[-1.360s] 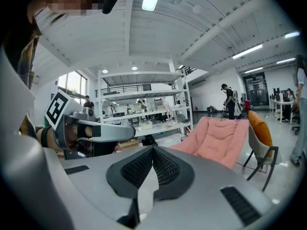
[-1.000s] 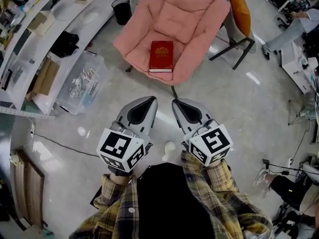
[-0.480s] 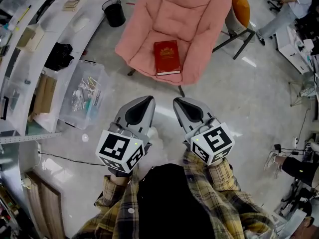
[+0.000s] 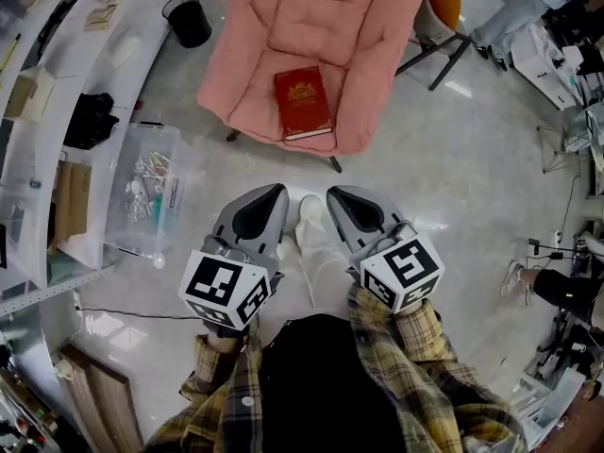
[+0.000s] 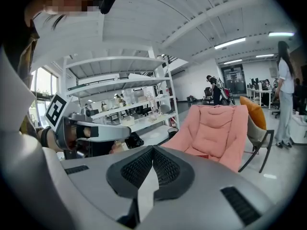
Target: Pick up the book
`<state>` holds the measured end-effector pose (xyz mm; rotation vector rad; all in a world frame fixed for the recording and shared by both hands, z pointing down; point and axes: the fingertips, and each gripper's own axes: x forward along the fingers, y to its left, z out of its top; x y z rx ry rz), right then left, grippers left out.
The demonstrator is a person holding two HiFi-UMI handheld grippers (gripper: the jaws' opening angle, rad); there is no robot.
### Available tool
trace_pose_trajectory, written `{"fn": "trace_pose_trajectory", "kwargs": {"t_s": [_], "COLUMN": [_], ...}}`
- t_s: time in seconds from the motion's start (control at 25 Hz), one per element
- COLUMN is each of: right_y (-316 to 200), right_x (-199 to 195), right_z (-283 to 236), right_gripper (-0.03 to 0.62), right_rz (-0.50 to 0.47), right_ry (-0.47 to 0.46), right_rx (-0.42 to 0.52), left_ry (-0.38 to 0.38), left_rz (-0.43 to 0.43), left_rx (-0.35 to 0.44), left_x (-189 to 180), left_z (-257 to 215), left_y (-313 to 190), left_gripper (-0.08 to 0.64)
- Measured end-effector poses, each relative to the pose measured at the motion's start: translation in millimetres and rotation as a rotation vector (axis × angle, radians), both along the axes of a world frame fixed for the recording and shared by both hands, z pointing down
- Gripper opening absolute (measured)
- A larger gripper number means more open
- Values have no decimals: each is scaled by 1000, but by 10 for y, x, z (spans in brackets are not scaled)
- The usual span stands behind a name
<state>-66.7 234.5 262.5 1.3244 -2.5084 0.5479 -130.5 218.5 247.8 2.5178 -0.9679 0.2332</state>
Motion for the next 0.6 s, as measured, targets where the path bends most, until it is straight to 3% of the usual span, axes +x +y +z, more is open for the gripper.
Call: {"fn": "trace_pose_trajectory", "kwargs": {"t_s": [0.6], "right_y": [-1316], "right_x": [377], "right_z": [-120], "right_gripper": [17], "right_rz": [-20], "right_ry": [-9], "right_rx": [46], "left_ry": [-5], "left_rz": [-27], "left_rx": [46], "left_x": [355], "left_z": [-139], "left_y": [-1282], "left_gripper": [3]}}
